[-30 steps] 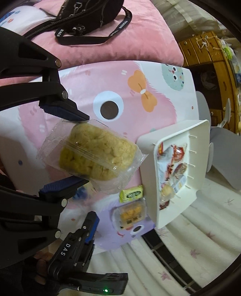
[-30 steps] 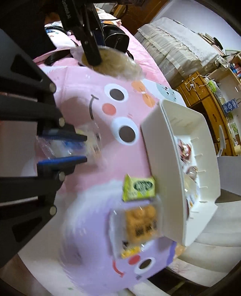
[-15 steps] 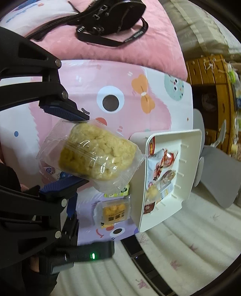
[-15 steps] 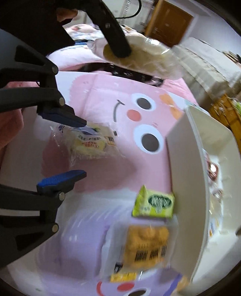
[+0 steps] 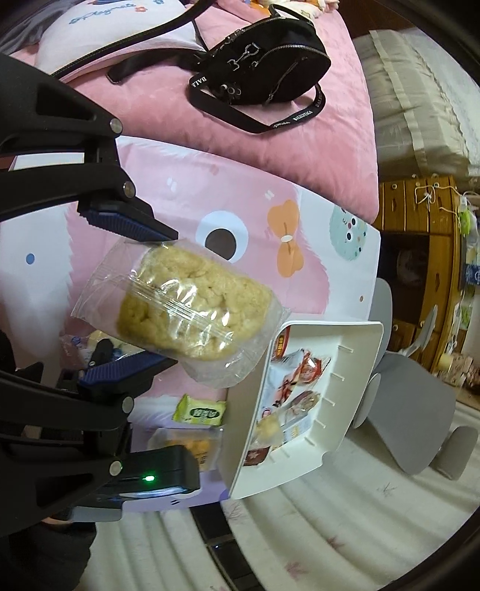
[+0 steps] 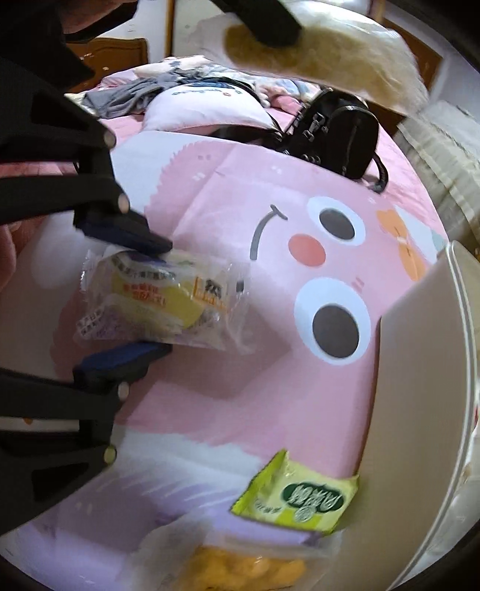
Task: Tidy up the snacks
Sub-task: 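Carry both bags over the tray and open both grippers to drop them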
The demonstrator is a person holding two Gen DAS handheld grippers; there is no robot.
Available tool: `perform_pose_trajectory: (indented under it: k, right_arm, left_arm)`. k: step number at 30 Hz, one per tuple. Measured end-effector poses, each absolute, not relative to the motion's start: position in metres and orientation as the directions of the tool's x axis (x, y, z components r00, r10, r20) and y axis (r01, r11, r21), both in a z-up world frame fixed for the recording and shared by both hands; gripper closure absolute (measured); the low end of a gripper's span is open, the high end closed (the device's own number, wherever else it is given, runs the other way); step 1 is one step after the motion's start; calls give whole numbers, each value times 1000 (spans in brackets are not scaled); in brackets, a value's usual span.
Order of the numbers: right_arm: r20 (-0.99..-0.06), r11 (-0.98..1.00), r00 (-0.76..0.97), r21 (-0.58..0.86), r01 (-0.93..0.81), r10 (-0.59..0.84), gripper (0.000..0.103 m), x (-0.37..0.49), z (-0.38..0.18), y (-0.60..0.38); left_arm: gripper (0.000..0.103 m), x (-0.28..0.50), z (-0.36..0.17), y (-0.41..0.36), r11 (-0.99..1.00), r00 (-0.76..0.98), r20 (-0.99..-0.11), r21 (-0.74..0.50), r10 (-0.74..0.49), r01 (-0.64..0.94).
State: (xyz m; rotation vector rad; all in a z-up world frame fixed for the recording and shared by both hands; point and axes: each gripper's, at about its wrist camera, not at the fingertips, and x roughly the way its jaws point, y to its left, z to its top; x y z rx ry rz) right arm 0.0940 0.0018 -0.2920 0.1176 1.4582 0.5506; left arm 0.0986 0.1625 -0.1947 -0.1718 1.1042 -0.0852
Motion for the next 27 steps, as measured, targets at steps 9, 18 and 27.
perform_pose_trajectory:
  k: [9, 18, 27]
  right_arm:
    - [-907, 861, 33, 387, -329, 420, 66, 96, -277, -26]
    - [-885, 873, 151, 385, -298, 441, 66, 114, -224, -77]
    - [-845, 907, 341, 344, -244, 412, 66, 142, -168, -138]
  left_arm:
    - [46, 125, -186, 135, 990, 488, -865, -141, -122, -2]
    - [46, 164, -177, 101, 991, 529, -839, -125, -127, 39]
    - [46, 198, -168, 79, 984, 537, -826, -166, -170, 57]
